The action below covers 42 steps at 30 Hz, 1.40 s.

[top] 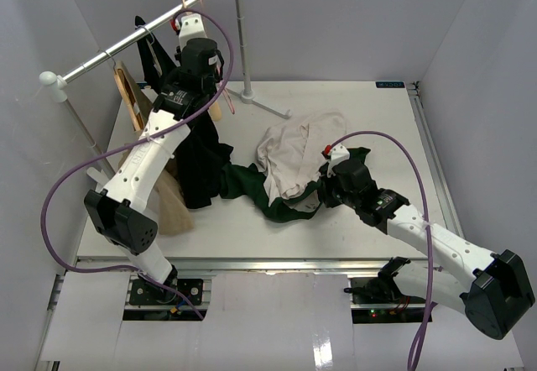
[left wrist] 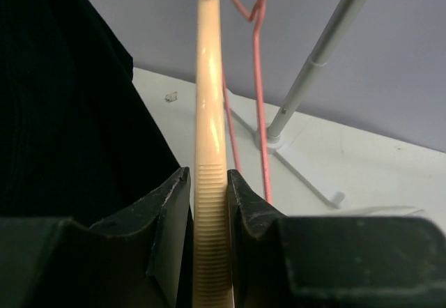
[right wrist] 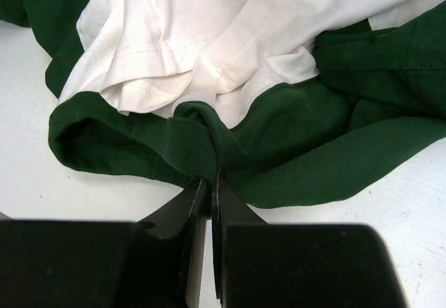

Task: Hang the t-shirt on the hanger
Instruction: Pick up the hanger from the clothesline.

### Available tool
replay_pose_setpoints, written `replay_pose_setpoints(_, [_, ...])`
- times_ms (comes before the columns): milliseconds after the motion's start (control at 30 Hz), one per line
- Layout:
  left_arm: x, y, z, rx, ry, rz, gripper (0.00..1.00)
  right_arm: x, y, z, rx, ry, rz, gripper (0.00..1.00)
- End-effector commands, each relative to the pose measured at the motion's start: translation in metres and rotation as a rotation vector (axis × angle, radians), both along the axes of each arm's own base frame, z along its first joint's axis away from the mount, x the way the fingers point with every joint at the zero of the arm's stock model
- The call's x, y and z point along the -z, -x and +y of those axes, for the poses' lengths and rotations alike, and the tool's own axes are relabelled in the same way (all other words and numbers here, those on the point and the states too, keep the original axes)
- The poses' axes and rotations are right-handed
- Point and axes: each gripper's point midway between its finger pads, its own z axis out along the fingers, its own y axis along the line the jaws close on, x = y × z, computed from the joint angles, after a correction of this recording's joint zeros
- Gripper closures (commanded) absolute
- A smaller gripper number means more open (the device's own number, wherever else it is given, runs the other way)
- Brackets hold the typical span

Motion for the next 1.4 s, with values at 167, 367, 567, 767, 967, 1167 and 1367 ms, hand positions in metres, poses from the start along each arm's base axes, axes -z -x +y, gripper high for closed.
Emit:
replay_pose_setpoints(167, [-0.048,0.000,0.010,-0.012,-0.018,-0.101,0.61,-0.014,-0.001,0.006,-0.030,-0.030,-0.043,0.92])
replay_pose_setpoints(367, [-0.034,-0.010,0.011,-0.023,-0.056,-0.069,0.64,-0.018,-0.001,0.004,-0.022,-0.037,-0.064,0.92])
replay_pose_setpoints(567, [-0.035,-0.005,0.014,-0.033,-0.043,-0.079,0.82,-0.020,0.000,0.004,-0.027,-0.041,-0.064,0.92])
replay_pose_setpoints(767, [-0.038,-0.007,0.017,-0.052,-0.031,-0.086,0.60,-0.024,0.001,0.003,-0.025,-0.050,-0.079,0.92])
replay_pose_setpoints(967, [-0.032,-0.012,0.018,-0.057,-0.032,-0.069,0.54,-0.025,0.001,0.003,-0.028,-0.050,-0.077,0.92])
replay_pose_setpoints(1167, [-0.027,-0.020,0.015,-0.037,-0.028,-0.060,0.64,-0.026,0.001,0.002,-0.024,-0.052,-0.082,0.92])
replay_pose_setpoints(1367, [-0.032,-0.021,0.011,-0.008,-0.044,-0.063,0.92,-0.027,0.001,0.002,-0.024,-0.055,-0.085,0.92])
